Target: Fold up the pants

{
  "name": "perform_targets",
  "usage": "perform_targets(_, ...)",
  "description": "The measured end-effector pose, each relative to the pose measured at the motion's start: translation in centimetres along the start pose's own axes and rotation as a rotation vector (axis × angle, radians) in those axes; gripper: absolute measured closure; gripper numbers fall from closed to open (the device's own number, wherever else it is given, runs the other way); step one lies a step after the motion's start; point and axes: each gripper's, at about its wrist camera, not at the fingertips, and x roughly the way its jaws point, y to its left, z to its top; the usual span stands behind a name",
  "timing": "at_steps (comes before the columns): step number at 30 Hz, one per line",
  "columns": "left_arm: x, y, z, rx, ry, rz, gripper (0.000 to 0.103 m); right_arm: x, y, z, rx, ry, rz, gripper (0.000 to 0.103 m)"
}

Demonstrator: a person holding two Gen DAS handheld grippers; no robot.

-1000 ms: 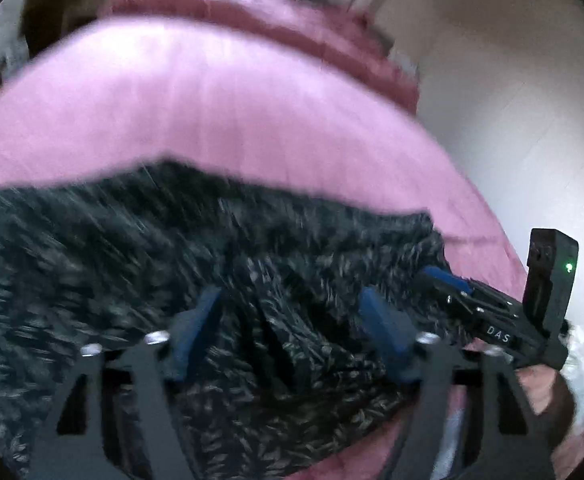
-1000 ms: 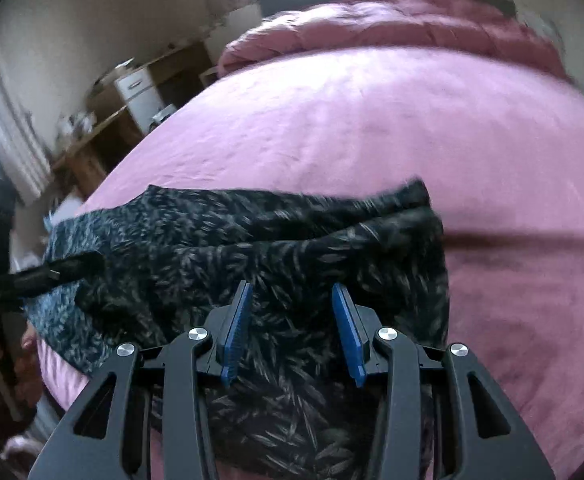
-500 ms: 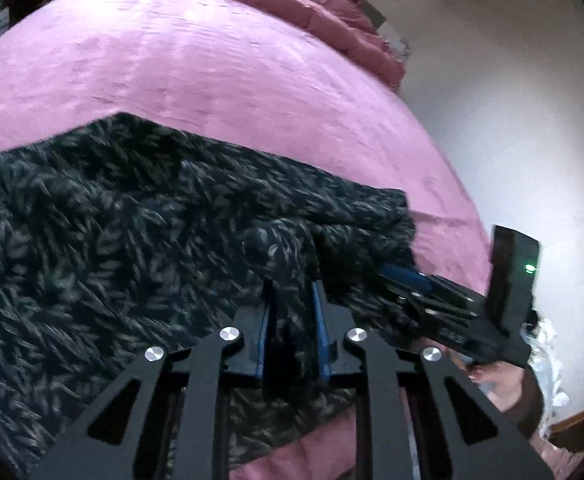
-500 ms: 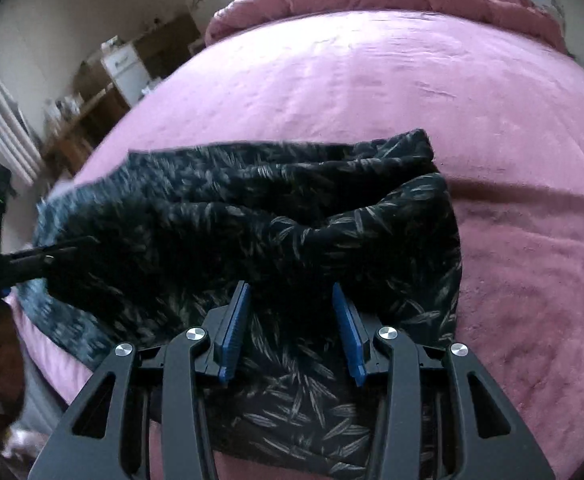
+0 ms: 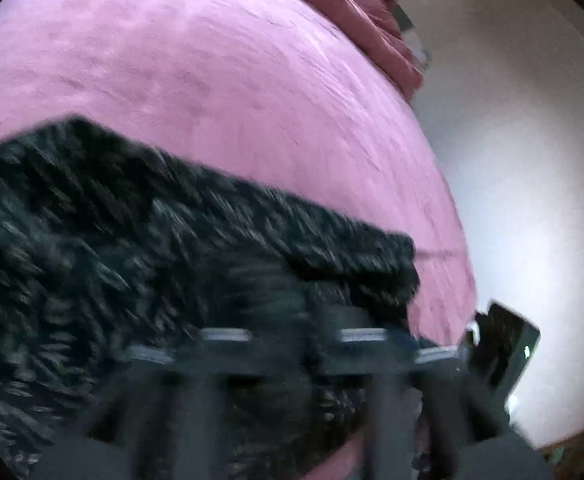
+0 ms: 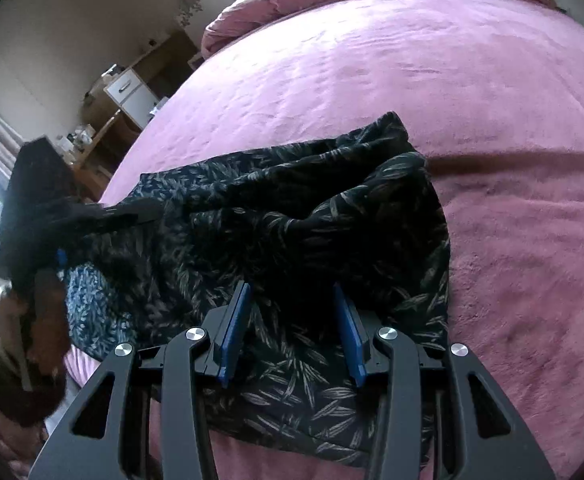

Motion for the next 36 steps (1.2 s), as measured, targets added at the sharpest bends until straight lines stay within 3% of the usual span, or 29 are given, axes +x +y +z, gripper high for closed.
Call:
perform_targets(2,-3.3,-2.1,-0.6,0.092,-0.154,-0.140,0.095,0.0,0.2,-0.2,-0.008,-0.003,0.007,0.061)
perform_targets(3,-4.5,-3.3,-1.4,0.168,-0.195,-0.164,0.095,-0.2,0.3,-0.2,0.001,-0.011,0.029,0.061)
perform_targets(5,-5.7,-5.8,-4.0,0.342,-0.245,-0.127,0.095,-0.5,0.2,-0.2,0.016,-0.020,0.052,0.061)
perform_targets(7,-4.8,-5.7,-6.2,0.391,-0.208,-0.080,0.095,-0.2,-0.1,-0.4,0.021,0.004,0.026,0.061)
perform_targets(9,-3.0,-3.4,-7.6,0.364,-0.156,0.019,0.095,0.1,-0.1,-0.5,0.022,0.020,0.017,0.061)
perform_targets(10,-1.9,-1.3,-8.0,0.304,-0.133,0.114,0.095,0.0,0.1,-0.5,0.010,0.017,0.011,0.061)
perform_targets(11,-1.4,0.0,-8.2,0.258,-0.114,0.139,0.092,0.0,0.3,-0.5,-0.002,0.018,0.006,0.061)
perform_targets(13,-1.5,2.8,-8.5,0.109,-0.101,0.005,0.088,0.0,0.5,-0.6,-0.010,0.018,0.003,0.061)
perform_targets(15,-1.8,3.2,-8.3,0.063,-0.081,-0.075,0.067,-0.1,0.6,-0.5,-0.013,0.020,0.002,0.061)
perform_targets(16,-1.9,3.0,-8.1,0.062,-0.070,-0.120,0.045,0.0,0.5,-0.5,-0.007,0.022,0.004,0.061)
perform_targets(17,-2.1,2.6,-7.6,0.065,-0.069,-0.146,0.030,0.0,0.3,-0.4,-0.005,0.023,0.006,0.061)
perform_targets(19,-2.3,1.7,-6.4,0.068,-0.084,-0.123,0.020,0.0,0.2,-0.5,-0.004,0.022,0.007,0.061)
perform_targets(23,-1.1,1.9,-3.2,-0.015,-0.026,-0.114,0.018,0.1,-0.1,-0.2,-0.005,0.023,0.008,0.061)
perform_targets(27,1.7,3.0,-0.1,-0.070,0.074,-0.123,0.023,0.1,-0.1,-0.2,-0.001,0.023,0.008,0.061)
perform_targets(28,1.6,3.2,0.1,-0.074,0.067,-0.108,0.062,0.1,-0.1,-0.3,-0.003,0.023,0.008,0.061)
perform_targets(29,1.1,3.4,0.3,-0.070,0.025,-0.048,0.091,0.1,0.0,-0.3,-0.003,0.023,0.008,0.061)
perform_targets(31,-0.3,3.8,0.4,-0.063,-0.040,-0.057,0.094,0.0,-0.1,-0.4,0.003,0.020,0.016,0.061)
perform_targets(34,-3.6,1.7,-1.6,0.081,-0.206,-0.132,0.096,-0.5,-0.1,-0.4,0.011,0.000,0.036,0.061)
perform_targets(36,-5.3,0.3,-3.3,0.203,-0.270,-0.142,0.096,-0.9,0.2,-0.4,-0.011,-0.015,0.050,0.061)
